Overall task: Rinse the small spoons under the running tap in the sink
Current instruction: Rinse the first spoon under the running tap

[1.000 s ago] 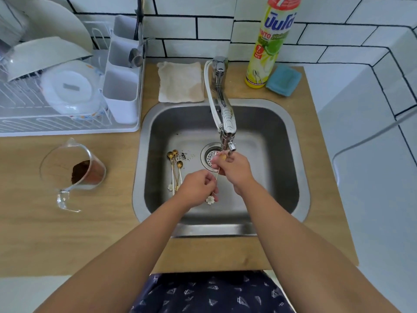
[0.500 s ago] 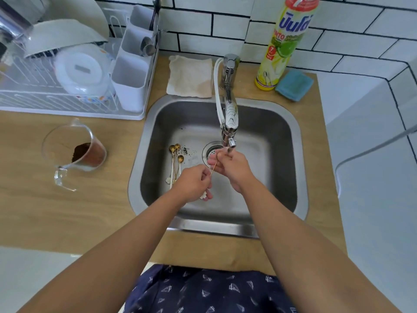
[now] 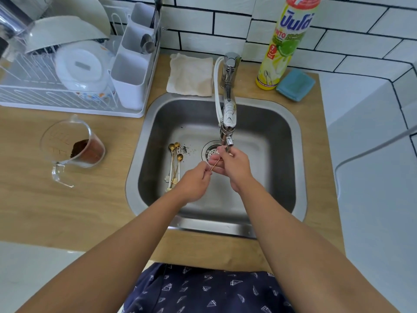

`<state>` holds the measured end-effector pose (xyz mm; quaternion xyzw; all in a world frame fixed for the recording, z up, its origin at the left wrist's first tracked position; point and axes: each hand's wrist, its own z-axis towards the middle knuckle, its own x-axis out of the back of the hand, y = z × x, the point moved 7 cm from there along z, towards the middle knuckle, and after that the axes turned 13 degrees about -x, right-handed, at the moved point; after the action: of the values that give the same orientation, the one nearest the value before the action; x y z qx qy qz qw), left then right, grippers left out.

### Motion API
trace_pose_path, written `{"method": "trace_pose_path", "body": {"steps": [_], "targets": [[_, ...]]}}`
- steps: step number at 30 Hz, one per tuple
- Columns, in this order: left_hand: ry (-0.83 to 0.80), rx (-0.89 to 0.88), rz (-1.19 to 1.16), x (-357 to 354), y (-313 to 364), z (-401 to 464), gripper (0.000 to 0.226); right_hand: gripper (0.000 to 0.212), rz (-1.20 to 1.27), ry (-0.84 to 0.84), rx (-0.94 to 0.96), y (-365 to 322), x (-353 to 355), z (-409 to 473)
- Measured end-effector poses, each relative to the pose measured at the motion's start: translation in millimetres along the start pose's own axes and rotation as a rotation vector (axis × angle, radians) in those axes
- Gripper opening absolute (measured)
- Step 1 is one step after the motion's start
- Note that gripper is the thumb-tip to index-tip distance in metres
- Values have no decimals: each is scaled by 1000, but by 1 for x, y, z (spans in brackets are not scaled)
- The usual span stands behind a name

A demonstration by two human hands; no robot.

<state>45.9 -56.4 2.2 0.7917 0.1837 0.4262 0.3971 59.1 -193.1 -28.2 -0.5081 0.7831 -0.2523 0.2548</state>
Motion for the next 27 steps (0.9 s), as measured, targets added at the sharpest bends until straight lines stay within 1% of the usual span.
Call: {"method": "trace_pose_path", "body": {"steps": [1,2,4,5,6,7,8,11,12,14,16,17,19,20,22,25,27], "targets": [[15,16,-44,0,1,1,15,16,30,-19,-20,1,-2,-1],[37,59,-143,-1,0,1,15,19,71,-65,-41,1,-5,-2],[60,189,-458,-4,-5,1,17,20,151,-169,-81,3,-10,-4],[46,237,-613,-7,-7,0,16,16,173,-200,-86,4,-11,-6],[20,260,-720,-9,-7,-2,16,12,179,-211,-82,4,-9,-6],[-8,263,-767,-9,-8,-3,16,11,170,-209,-79,4,-6,-6],[-32,254,-761,-9,-9,-5,17,13,155,-191,-85,4,-3,-5],[-66,233,-615,-6,-17,-11,21,23,122,-146,-113,6,2,-3],[-63,235,-598,-6,-18,-12,22,21,111,-160,-109,7,0,-4],[-50,243,-615,-4,-19,-13,23,9,63,-192,-66,8,-1,-5],[-53,246,-629,-4,-17,-14,24,20,17,-183,-16,5,-1,-6],[-54,246,-627,-4,-16,-14,24,22,8,-170,-7,4,0,-6],[-55,249,-626,-4,-13,-14,25,13,27,-150,-30,3,2,-5],[-58,253,-641,-4,-13,-14,25,13,68,-155,-53,3,2,-4],[-66,268,-720,-6,-12,-15,23,16,153,-221,-82,3,1,-5],[-57,345,-982,-10,-13,-18,20,23,158,-365,-61,2,-3,-8],[-60,376,-1117,-12,-13,-21,21,26,142,-360,-36,-1,-1,-9]]}}
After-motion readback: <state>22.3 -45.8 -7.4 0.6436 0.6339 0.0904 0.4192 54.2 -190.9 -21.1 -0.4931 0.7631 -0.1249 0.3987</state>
